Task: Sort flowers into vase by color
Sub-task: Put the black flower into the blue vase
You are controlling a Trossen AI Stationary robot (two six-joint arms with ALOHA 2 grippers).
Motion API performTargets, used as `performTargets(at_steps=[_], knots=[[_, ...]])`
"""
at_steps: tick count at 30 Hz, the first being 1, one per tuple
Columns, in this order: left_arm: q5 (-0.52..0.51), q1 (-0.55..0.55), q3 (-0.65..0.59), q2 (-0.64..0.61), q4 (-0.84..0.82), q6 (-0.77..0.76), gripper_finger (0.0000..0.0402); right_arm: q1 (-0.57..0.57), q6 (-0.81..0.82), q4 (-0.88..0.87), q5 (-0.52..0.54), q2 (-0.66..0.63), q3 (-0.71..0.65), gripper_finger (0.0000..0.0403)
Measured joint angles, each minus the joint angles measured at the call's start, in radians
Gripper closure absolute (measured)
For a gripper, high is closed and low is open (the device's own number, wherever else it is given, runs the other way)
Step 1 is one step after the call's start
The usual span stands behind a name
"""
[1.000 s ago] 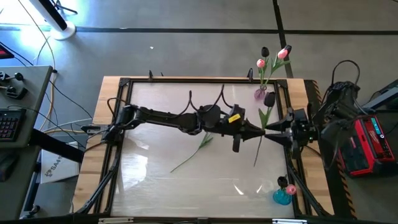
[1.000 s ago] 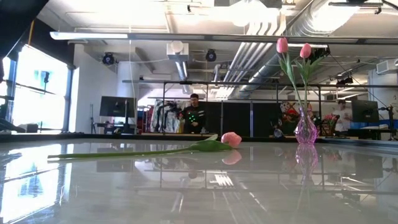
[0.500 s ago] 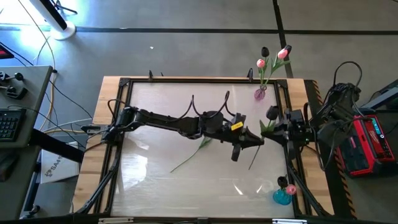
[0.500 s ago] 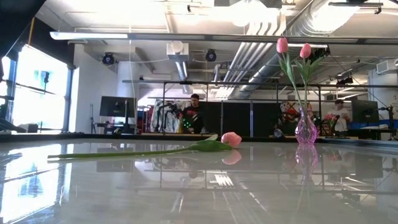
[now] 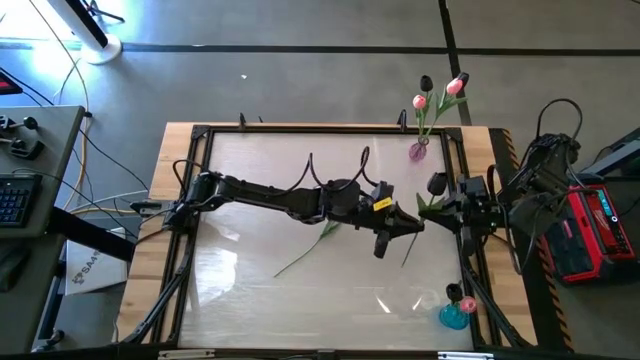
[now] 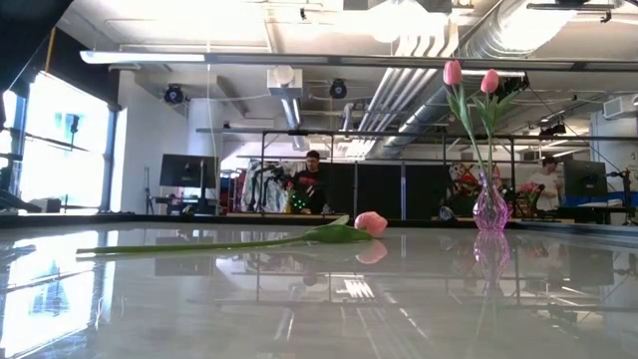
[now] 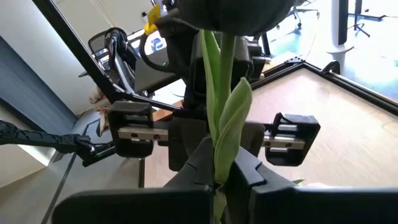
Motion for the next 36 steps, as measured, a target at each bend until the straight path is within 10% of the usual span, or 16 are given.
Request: performTargets(at_steps=[12, 26, 36], knots=[[-0.005, -0.004, 0.000, -0.002, -0.107, 0.020, 0.0284, 0.002, 0.035, -0.247, -0.115, -0.021, 0.108, 0.0402], [-0.016, -0.029, 0.000, -0.003, -0.234, 0.021, 0.0280, 0.007, 0.029, -0.693, -0.544, -0.023, 0.217, 0.0403], [-0.107, -0.048, 0.000, -0.003, -0.368, -0.013, 0.0280, 0.221, 0.037, -0.339, -0.524, -0.076, 0.025, 0.0403]])
